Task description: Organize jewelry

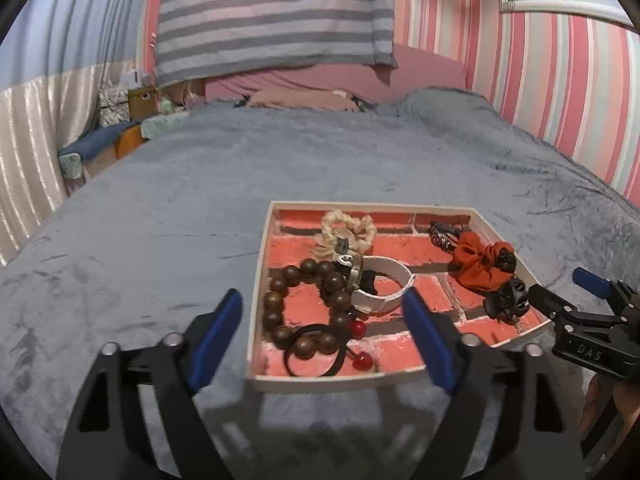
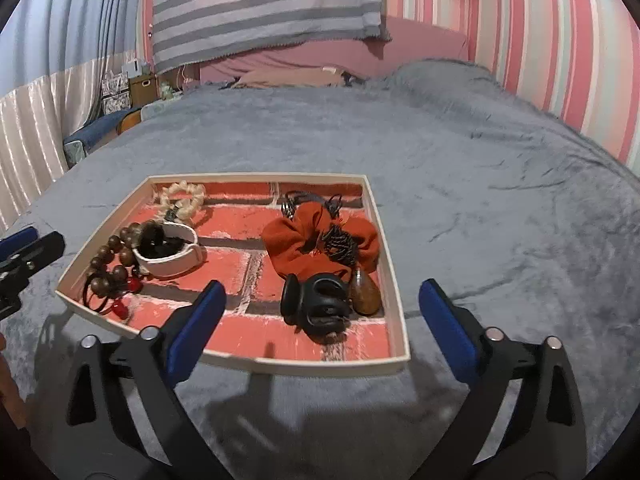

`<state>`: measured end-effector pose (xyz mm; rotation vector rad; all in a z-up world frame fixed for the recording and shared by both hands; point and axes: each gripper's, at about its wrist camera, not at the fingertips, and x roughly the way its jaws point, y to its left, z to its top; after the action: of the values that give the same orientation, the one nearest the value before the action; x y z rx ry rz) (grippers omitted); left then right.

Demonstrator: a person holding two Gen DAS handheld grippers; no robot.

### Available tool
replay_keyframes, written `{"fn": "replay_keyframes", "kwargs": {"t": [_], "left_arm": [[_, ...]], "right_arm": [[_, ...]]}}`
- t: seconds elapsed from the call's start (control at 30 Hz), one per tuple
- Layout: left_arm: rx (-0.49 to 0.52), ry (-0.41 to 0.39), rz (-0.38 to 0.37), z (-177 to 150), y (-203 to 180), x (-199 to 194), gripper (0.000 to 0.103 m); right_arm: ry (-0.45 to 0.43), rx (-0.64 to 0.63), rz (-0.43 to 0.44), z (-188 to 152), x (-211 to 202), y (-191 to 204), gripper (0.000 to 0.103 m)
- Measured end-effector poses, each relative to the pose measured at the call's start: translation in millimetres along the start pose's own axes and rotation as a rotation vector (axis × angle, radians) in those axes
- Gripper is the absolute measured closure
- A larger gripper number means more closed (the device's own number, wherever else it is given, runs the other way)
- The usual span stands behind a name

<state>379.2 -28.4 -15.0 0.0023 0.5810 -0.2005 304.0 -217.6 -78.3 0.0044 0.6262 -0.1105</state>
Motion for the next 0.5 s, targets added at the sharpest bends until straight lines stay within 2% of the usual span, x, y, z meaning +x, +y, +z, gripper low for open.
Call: {"fn": "replay_keyframes", "kwargs": {"t": [0.2, 0.4, 0.5], "left_arm": [[-0.008, -0.046, 0.031, -10, 5, -56, 0.007], [0.017, -0.074, 0.078, -24, -7, -121, 0.006], [0.01, -0.094, 0.073, -34, -16, -156, 0.005]], "right_arm": [[-0.053, -0.01, -0.02, -7, -54, 3, 0.004], [-0.11, -0.009, -0.046, -20, -119, 7, 0.004], [-0.123, -0.003, -0.048, -28, -152, 6, 0.004]]}}
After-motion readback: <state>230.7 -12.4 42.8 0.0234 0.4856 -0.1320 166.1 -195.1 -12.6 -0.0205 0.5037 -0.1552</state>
